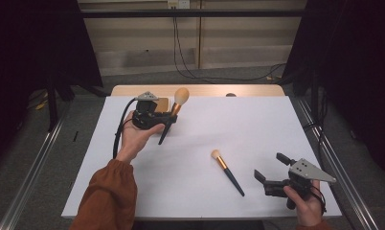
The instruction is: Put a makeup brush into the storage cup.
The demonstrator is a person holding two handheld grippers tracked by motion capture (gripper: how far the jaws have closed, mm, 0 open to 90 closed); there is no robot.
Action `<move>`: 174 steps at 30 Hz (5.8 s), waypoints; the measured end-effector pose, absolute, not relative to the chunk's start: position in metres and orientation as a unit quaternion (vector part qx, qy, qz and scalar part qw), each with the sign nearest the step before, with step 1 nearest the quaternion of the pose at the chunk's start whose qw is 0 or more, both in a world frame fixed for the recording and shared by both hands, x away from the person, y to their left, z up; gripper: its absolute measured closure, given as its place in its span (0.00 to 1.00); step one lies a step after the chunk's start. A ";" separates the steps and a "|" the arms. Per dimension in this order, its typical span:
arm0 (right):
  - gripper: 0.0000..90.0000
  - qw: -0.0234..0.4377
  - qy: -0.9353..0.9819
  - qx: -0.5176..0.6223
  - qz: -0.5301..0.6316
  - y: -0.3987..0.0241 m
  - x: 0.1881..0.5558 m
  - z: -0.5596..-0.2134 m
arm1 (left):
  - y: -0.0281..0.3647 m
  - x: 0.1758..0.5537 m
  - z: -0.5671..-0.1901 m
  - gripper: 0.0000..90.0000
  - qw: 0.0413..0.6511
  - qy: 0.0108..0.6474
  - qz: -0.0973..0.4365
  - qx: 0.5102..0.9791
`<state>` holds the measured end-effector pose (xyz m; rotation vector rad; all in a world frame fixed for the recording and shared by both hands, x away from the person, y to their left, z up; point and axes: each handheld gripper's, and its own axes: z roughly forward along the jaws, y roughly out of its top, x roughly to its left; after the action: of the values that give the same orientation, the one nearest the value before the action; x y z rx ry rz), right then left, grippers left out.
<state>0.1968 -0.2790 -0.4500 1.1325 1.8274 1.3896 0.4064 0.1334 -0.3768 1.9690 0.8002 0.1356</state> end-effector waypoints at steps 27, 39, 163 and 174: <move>0.00 0.285 0.685 0.423 0.520 -0.279 0.197 -0.450 | 0.152 0.416 -0.357 0.80 0.556 0.324 0.132 0.754; 0.00 0.285 0.683 0.424 0.522 -0.279 0.197 -0.450 | 0.156 0.420 -0.342 0.80 0.568 0.324 0.156 0.740; 0.00 0.282 0.685 0.423 0.522 -0.279 0.197 -0.451 | 0.173 0.469 -0.406 0.64 0.514 0.384 0.164 0.749; 0.00 0.282 0.685 0.423 0.522 -0.279 0.197 -0.451 | 0.178 0.461 -0.406 0.26 0.528 0.390 0.168 0.736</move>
<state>0.1970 -0.2791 -0.4506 1.1317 1.8348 1.3983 0.4610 0.1780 -0.4057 1.7573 0.9306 0.4018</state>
